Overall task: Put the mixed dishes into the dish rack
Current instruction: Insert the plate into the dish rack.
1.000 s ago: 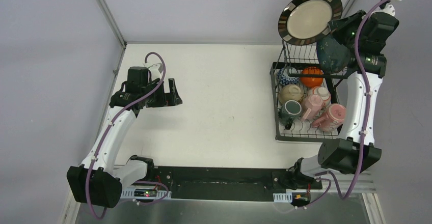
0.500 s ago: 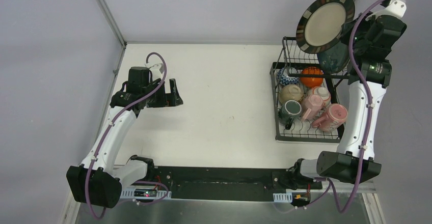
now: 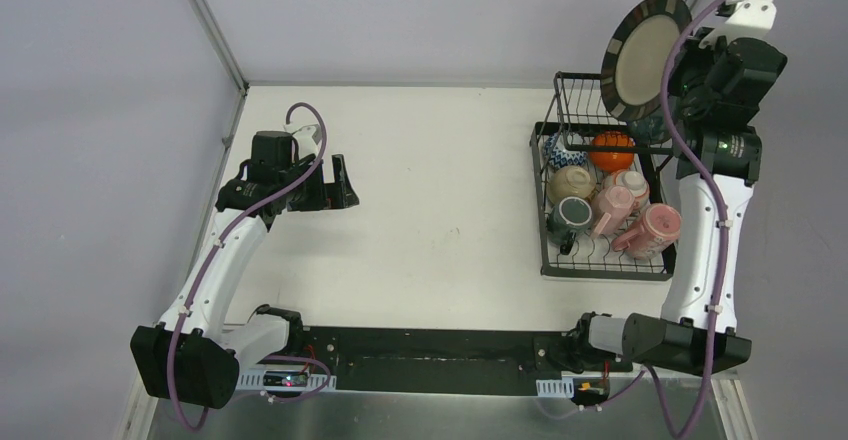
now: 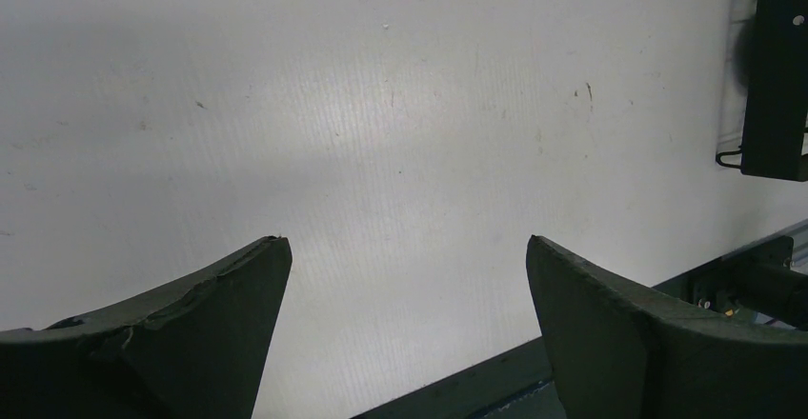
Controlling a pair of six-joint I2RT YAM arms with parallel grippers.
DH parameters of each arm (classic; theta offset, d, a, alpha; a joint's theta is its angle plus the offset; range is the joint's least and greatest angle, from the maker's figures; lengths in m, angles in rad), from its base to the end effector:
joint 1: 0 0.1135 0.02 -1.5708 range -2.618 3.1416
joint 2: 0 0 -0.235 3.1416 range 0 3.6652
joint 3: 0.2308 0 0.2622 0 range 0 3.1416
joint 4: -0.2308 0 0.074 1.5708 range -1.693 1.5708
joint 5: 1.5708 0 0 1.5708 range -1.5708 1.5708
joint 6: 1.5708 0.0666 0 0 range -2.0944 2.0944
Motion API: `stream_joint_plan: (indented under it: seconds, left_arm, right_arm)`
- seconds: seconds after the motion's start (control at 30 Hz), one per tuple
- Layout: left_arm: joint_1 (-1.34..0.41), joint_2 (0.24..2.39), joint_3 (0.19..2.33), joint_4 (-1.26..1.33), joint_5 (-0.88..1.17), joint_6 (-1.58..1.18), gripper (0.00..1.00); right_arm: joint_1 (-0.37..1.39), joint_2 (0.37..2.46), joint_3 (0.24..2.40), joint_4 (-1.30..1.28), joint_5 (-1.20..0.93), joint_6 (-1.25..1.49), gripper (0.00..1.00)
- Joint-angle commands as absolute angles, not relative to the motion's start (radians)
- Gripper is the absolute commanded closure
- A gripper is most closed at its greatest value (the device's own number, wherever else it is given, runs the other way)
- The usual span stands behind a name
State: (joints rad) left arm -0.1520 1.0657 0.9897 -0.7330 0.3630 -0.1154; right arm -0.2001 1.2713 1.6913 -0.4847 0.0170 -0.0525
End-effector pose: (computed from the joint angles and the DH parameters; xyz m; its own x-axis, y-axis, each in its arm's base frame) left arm 0.2528 -0.0627 0.2610 -0.7547 0.0067 -0.6561 0.2989 0.8937 -0.3347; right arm 0.2934 -0.0607 0.4878 -0.0746 -0.0384 -0.9965 0.2118 0.9759 -0.0535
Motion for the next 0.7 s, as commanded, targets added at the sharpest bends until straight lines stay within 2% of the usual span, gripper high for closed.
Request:
stream_joint_plan:
  seconds: [0.0, 0.2, 0.67]
  left_arm:
    - [-0.164, 1.05, 0.989, -0.712, 0.345, -0.099, 0.01]
    - [-0.164, 1.045, 0.989, -0.711, 0.345, -0.099, 0.01]
    - [-0.164, 1.048, 0.991, -0.711, 0.345, -0.099, 0.01]
  right_arm:
    - [-0.112, 1.21, 1.717, -0.287, 0.125, -0.166, 1.0]
    - [-0.004, 1.228, 1.714, -0.277, 0.265, -0.298, 1.0]
    - [0.025, 1.241, 1.703, -0.265, 0.33, -0.364, 1.0]
